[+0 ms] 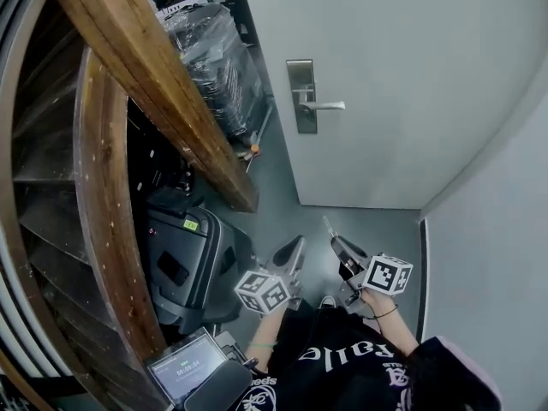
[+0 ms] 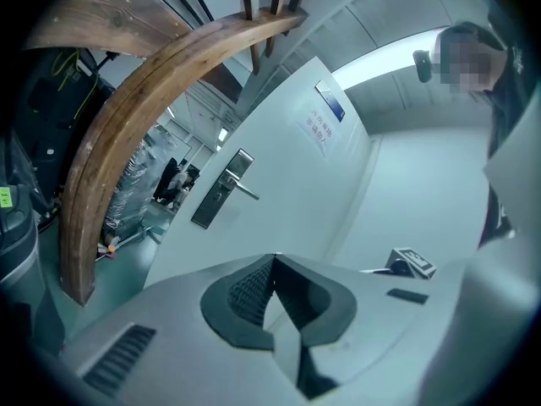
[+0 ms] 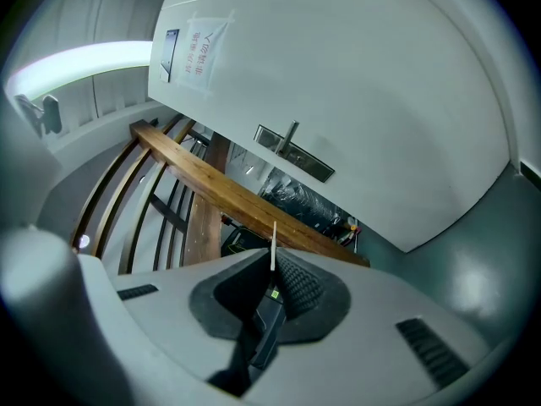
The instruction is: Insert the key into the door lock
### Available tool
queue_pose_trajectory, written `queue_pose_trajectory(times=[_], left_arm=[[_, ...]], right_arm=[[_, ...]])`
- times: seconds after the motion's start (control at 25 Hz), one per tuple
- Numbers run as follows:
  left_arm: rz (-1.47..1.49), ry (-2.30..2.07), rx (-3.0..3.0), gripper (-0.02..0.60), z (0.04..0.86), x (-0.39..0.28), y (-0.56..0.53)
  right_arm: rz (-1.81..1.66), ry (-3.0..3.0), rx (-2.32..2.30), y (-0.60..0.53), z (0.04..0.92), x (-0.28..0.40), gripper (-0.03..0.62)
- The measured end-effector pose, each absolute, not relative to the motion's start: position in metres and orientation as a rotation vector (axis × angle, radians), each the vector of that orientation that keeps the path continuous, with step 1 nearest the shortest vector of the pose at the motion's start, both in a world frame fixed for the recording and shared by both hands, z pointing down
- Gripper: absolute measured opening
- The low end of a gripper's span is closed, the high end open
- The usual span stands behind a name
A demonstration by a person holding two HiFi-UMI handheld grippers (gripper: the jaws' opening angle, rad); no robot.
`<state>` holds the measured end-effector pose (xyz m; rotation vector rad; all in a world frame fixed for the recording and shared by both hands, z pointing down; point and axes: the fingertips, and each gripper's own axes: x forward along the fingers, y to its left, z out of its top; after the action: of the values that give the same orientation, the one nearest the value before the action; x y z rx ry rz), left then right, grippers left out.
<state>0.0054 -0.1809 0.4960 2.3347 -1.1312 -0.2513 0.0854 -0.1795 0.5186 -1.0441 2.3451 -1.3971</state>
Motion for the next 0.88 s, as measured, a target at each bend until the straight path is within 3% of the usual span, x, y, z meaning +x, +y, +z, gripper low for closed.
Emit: queue_pose_trajectory(times=[0.88], left_arm=[[-0.161,-0.982,2.453,0.005,0.49,-0.049,-0.387]], right_arm=[[-1.329,2.165,-1.201,-0.41,0.515,0.038,0.037]])
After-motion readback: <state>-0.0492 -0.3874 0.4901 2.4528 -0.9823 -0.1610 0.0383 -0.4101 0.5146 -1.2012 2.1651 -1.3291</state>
